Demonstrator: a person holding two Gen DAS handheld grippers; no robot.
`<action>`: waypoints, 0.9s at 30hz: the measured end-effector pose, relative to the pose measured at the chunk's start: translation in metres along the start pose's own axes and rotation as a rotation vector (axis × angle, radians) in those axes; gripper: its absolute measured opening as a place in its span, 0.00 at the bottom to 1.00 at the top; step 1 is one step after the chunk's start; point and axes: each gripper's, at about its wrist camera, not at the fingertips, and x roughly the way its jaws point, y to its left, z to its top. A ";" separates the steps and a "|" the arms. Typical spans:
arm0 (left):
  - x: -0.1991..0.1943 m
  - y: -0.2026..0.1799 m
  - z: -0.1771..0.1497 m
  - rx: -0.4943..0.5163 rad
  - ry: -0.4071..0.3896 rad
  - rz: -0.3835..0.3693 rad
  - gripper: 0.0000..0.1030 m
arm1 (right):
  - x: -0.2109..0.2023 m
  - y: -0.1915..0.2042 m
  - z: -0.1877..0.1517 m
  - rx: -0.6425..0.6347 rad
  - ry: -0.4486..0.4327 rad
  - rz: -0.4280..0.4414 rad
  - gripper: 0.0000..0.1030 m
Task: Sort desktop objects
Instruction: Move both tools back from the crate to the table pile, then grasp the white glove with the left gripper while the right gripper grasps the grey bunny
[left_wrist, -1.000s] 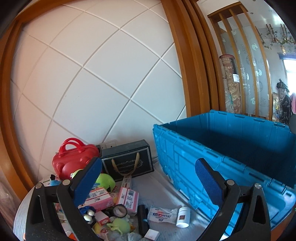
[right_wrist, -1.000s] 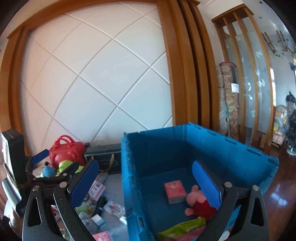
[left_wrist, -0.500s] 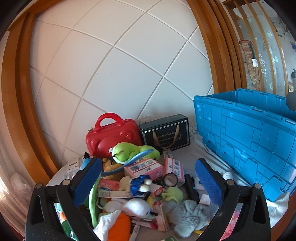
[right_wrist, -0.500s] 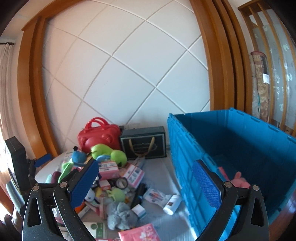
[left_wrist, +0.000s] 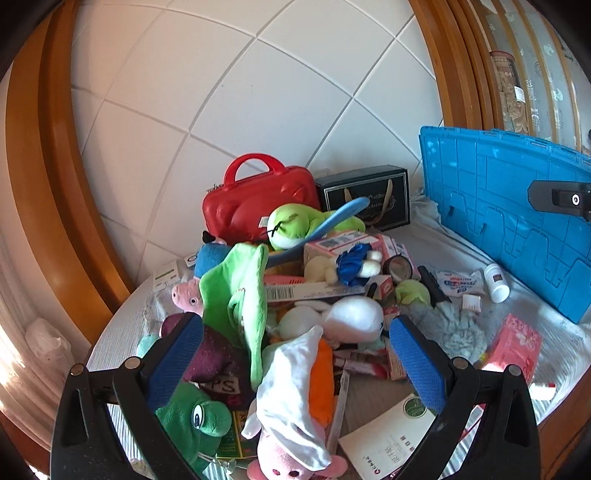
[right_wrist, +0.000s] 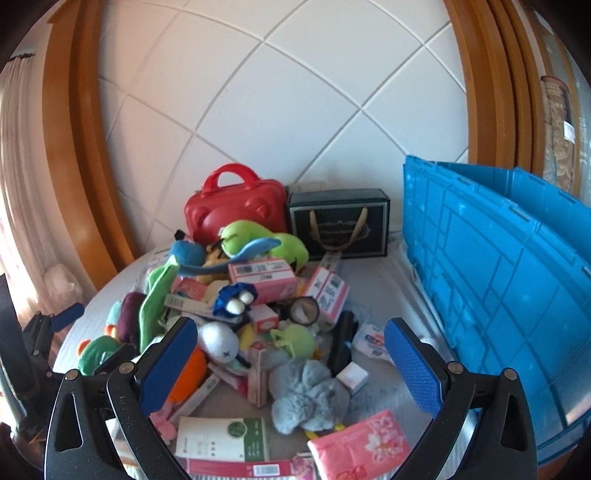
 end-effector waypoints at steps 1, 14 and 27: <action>0.003 0.001 -0.006 -0.003 0.020 -0.007 0.99 | 0.006 0.004 -0.005 -0.005 0.019 0.007 1.00; 0.036 0.009 -0.045 -0.035 0.143 0.016 0.99 | 0.082 0.010 -0.041 -0.049 0.195 0.100 1.00; 0.074 0.013 -0.065 -0.066 0.281 -0.081 0.38 | 0.157 -0.005 -0.085 -0.177 0.389 0.115 0.99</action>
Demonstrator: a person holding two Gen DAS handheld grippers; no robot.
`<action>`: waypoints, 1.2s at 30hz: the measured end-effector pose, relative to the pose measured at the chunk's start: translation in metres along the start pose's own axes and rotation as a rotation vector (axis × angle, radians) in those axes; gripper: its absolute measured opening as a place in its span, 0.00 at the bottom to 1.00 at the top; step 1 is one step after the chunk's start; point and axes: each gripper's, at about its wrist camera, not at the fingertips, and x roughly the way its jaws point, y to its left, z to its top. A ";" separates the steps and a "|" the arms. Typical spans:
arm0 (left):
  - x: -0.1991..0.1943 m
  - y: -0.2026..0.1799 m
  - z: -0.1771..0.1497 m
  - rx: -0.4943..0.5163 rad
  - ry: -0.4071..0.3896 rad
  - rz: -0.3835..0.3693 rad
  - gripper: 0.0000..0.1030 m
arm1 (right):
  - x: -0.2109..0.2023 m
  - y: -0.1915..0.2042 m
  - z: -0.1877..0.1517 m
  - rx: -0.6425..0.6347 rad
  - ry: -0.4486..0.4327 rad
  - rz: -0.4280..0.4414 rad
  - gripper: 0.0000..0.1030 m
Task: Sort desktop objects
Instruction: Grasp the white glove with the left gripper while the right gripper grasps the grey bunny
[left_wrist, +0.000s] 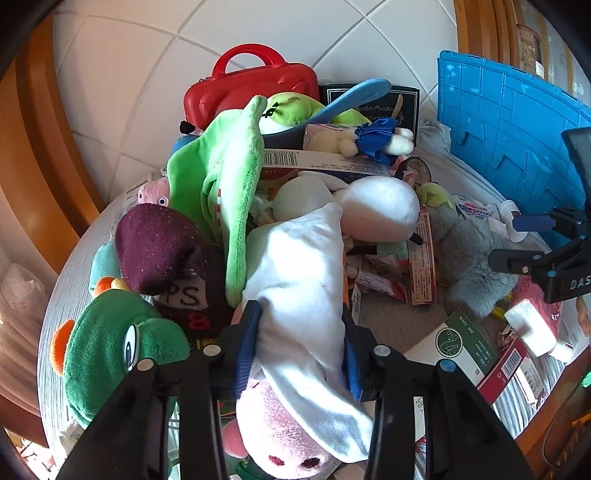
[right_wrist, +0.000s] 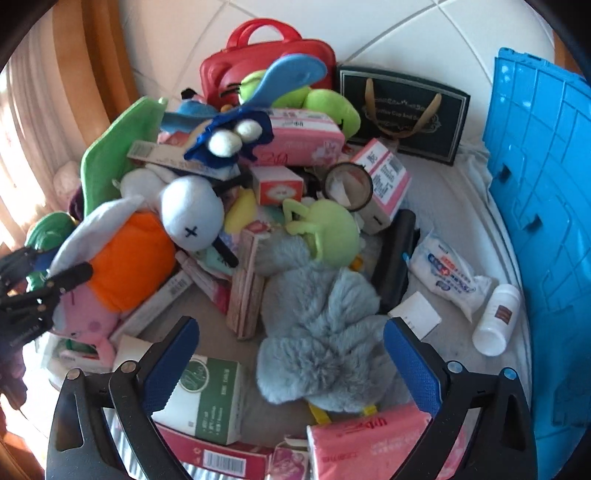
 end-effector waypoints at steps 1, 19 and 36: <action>0.000 0.000 0.000 0.001 0.003 0.001 0.38 | 0.008 -0.001 -0.001 -0.011 0.016 -0.006 0.99; 0.004 0.000 0.002 -0.003 0.014 0.012 0.19 | 0.067 -0.016 -0.006 -0.047 0.113 -0.108 0.50; -0.033 0.003 0.031 0.017 -0.088 -0.091 0.10 | -0.003 -0.012 0.012 0.092 -0.026 -0.039 0.40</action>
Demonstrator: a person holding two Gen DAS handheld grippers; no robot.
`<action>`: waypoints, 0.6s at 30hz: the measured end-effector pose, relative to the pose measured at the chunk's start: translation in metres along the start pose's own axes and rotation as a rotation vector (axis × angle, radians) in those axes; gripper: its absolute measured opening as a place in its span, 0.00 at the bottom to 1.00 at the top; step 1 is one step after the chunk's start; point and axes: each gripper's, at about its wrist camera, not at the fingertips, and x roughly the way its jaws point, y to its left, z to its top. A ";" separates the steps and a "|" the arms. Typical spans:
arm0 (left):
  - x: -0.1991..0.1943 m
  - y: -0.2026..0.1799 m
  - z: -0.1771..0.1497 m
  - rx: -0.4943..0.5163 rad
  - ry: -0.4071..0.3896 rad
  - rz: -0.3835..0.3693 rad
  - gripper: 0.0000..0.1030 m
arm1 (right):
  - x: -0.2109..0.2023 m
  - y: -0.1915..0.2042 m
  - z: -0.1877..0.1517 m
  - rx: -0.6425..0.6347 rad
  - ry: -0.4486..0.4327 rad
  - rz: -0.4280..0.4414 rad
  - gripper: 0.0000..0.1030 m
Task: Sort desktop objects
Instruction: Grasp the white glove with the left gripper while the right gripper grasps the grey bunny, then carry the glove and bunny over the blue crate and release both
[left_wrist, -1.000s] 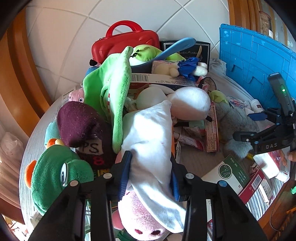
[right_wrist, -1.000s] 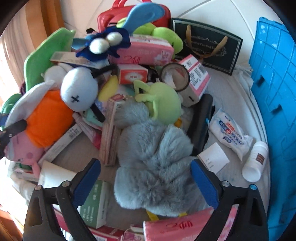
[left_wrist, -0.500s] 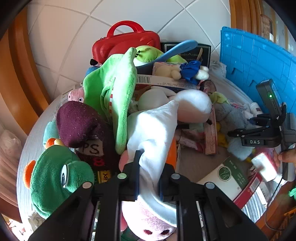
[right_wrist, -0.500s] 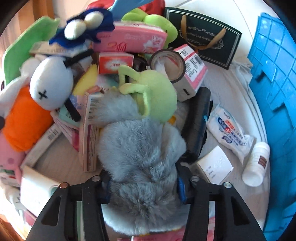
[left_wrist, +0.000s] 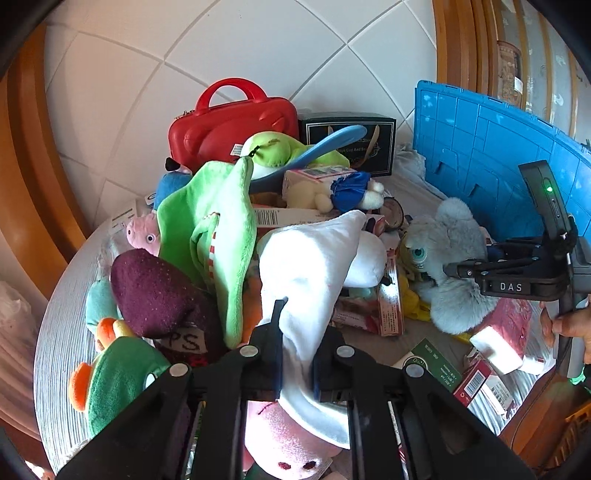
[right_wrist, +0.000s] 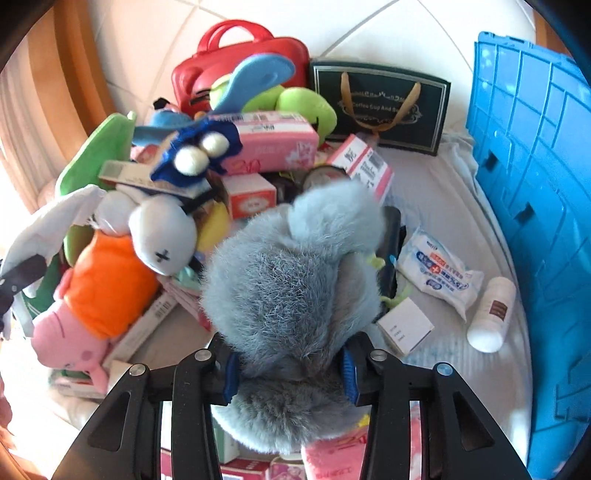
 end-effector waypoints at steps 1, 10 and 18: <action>-0.002 0.000 0.003 0.004 -0.008 -0.001 0.10 | -0.005 0.002 0.002 0.001 -0.013 0.000 0.40; -0.020 -0.019 0.053 0.068 -0.115 -0.042 0.10 | -0.088 0.023 0.023 0.033 -0.197 -0.021 0.40; -0.052 -0.079 0.121 0.167 -0.302 -0.158 0.10 | -0.197 0.017 0.030 0.090 -0.429 -0.143 0.40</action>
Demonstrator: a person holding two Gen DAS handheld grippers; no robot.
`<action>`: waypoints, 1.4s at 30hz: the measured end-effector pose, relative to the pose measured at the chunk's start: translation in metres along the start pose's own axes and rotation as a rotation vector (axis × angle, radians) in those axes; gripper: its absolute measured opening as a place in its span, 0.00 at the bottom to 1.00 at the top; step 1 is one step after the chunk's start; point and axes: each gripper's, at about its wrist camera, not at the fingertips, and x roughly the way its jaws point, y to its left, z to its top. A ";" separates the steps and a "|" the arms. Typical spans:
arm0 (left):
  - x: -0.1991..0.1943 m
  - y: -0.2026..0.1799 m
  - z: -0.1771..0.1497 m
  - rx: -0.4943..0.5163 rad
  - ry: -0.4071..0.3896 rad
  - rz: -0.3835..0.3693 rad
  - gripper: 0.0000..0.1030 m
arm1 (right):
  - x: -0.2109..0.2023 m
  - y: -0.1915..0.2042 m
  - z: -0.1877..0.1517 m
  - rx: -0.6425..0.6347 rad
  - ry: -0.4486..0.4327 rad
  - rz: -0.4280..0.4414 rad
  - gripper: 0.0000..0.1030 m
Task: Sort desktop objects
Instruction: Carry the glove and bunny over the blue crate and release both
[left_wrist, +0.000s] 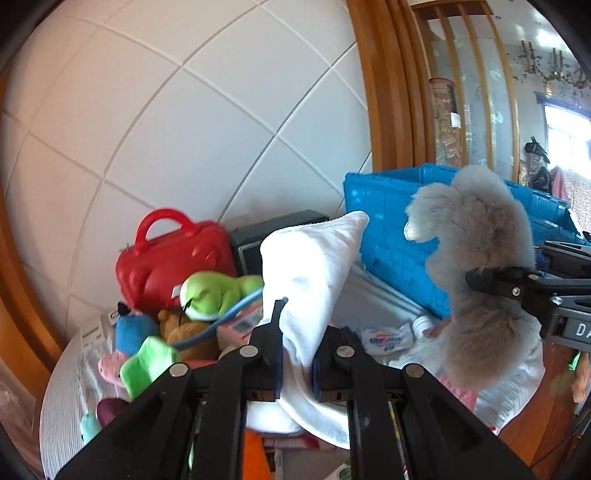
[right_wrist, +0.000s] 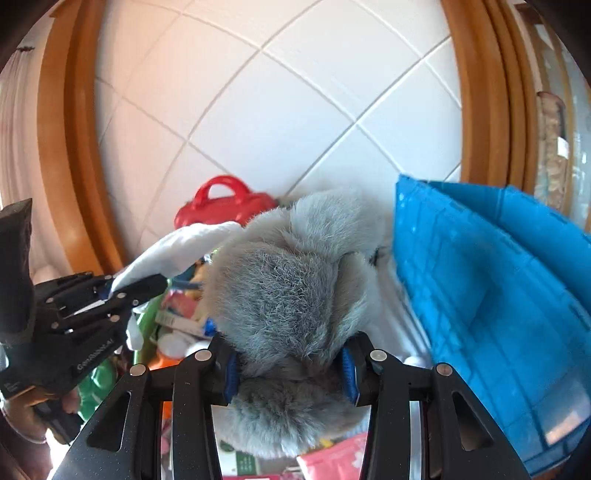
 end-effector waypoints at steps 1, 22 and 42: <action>0.001 -0.008 0.010 0.008 -0.017 -0.011 0.10 | -0.012 -0.006 0.006 0.007 -0.028 -0.019 0.40; 0.095 -0.270 0.211 0.158 -0.117 -0.220 0.31 | -0.126 -0.260 0.106 0.153 -0.268 -0.414 0.56; 0.080 -0.267 0.183 0.044 -0.164 -0.034 0.73 | -0.134 -0.299 0.080 0.180 -0.316 -0.317 0.86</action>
